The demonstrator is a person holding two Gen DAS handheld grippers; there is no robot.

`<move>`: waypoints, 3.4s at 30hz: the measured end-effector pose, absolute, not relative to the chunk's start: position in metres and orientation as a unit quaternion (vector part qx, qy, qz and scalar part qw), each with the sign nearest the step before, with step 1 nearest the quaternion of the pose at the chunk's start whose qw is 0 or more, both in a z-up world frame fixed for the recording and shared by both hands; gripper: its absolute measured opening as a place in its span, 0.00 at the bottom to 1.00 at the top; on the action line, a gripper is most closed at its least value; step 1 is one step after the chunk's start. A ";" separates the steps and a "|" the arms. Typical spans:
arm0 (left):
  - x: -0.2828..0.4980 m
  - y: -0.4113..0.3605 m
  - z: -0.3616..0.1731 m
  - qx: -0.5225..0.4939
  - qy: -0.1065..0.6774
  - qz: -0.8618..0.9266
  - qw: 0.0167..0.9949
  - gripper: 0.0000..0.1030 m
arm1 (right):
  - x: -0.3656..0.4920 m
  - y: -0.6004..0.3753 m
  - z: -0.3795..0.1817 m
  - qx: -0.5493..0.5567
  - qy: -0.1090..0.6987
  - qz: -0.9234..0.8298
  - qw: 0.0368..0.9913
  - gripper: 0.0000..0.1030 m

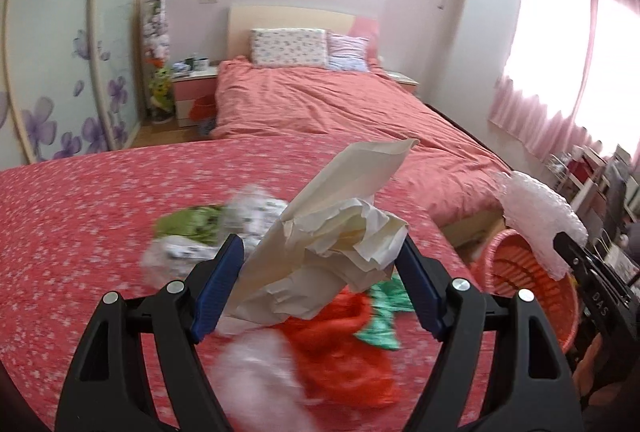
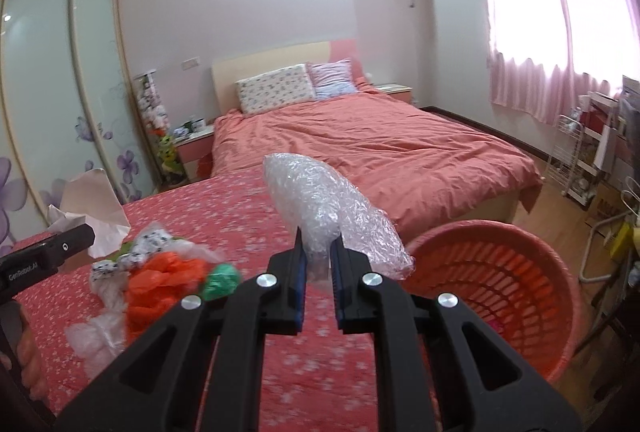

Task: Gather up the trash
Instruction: 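Carry tissue and bubble wrap over the orange basket and open both tools, then return to the pile and grasp the clear plastic bag with the left tool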

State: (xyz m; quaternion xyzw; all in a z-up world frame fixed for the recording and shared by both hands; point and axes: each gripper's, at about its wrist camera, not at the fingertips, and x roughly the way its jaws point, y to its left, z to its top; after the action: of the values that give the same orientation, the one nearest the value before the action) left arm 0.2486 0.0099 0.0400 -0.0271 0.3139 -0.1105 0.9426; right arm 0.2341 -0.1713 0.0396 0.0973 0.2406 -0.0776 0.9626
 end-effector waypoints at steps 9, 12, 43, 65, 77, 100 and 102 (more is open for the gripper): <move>0.241 -0.063 0.025 -0.011 0.324 -0.171 0.930 0.74 | 0.212 -0.217 0.023 0.111 0.242 -0.122 0.956 0.12; 0.238 -0.084 0.022 -0.008 0.326 -0.189 0.926 0.74 | 0.205 -0.234 0.018 0.120 0.242 -0.135 0.953 0.12; 0.231 -0.236 -0.025 0.033 0.369 -0.311 0.875 0.74 | 0.175 -0.349 -0.025 0.196 0.250 -0.202 0.927 0.12; 0.244 -0.228 -0.044 0.031 0.406 -0.286 0.868 0.86 | 0.179 -0.354 -0.034 0.203 0.255 -0.205 0.923 0.45; 0.242 -0.156 -0.022 0.020 0.391 -0.228 0.891 0.86 | 0.184 -0.314 -0.019 0.172 0.260 -0.187 0.932 0.52; 0.231 0.046 -0.016 -0.028 0.381 -0.075 0.921 0.81 | 0.222 -0.143 -0.012 0.103 0.299 -0.042 0.948 0.53; 0.231 0.051 -0.024 -0.031 0.390 -0.079 0.917 0.76 | 0.221 -0.137 -0.014 0.101 0.303 -0.037 0.947 0.53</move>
State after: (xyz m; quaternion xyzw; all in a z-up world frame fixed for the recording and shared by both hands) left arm 0.2308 0.0513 -0.0244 -0.0310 0.3902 -0.0789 0.9168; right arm 0.2212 -0.1366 -0.0138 0.1006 0.3026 -0.0375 0.9471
